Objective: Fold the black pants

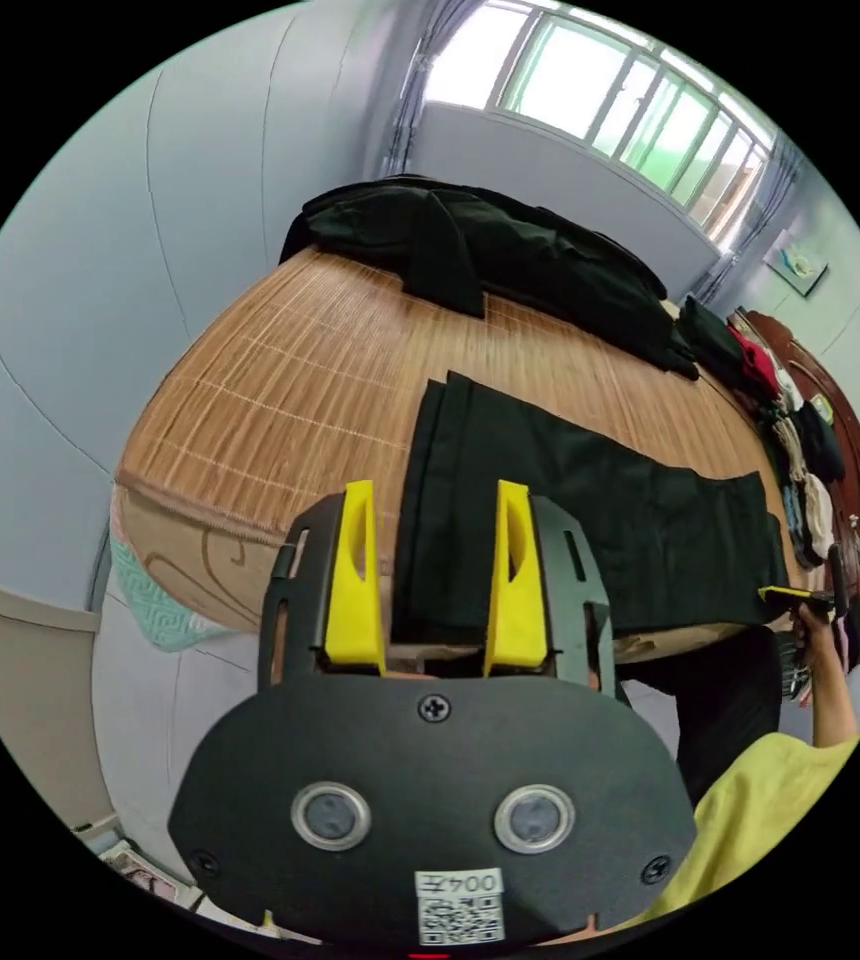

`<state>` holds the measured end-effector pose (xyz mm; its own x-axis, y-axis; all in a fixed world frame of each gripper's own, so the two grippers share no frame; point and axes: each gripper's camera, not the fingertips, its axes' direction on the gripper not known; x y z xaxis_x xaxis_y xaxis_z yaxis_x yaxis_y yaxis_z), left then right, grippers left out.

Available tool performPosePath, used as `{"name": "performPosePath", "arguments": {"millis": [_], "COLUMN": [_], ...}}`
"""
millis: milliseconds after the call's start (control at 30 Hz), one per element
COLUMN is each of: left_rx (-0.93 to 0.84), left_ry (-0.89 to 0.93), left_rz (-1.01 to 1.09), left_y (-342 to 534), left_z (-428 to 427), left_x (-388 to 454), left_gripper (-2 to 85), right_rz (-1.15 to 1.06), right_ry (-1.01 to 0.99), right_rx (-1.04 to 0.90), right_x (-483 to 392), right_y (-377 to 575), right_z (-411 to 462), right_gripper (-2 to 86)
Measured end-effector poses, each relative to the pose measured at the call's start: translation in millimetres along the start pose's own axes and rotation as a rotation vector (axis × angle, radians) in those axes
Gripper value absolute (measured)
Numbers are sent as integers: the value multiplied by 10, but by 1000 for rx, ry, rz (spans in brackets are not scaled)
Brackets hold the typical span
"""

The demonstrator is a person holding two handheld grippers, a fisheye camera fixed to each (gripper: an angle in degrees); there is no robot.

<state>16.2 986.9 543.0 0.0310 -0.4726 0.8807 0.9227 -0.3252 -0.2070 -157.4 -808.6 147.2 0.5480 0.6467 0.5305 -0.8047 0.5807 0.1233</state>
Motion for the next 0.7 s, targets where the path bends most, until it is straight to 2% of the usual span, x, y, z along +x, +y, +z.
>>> {"name": "performPosePath", "arguments": {"millis": [100, 200, 467, 533, 700], "left_rx": [-89, -167, -128, -104, -162], "left_ry": [-68, -62, -269, -327, -313], "left_rz": [79, 103, 254, 221, 57], "left_y": [-242, -337, -459, -586, -883], "left_z": [252, 497, 489, 405, 262], "left_x": [104, 228, 770, 667, 211], "left_gripper": [173, 164, 40, 28, 19], "right_rz": [56, 46, 68, 16, -15], "right_ry": [-55, -80, -108, -227, -294], "right_rx": [13, 28, 73, 108, 136], "right_x": [74, 133, 108, -5, -90], "right_y": [21, 97, 261, 271, 222], "right_z": [68, 84, -34, -103, -134], "right_gripper": [-7, -6, -7, -8, -5]}}
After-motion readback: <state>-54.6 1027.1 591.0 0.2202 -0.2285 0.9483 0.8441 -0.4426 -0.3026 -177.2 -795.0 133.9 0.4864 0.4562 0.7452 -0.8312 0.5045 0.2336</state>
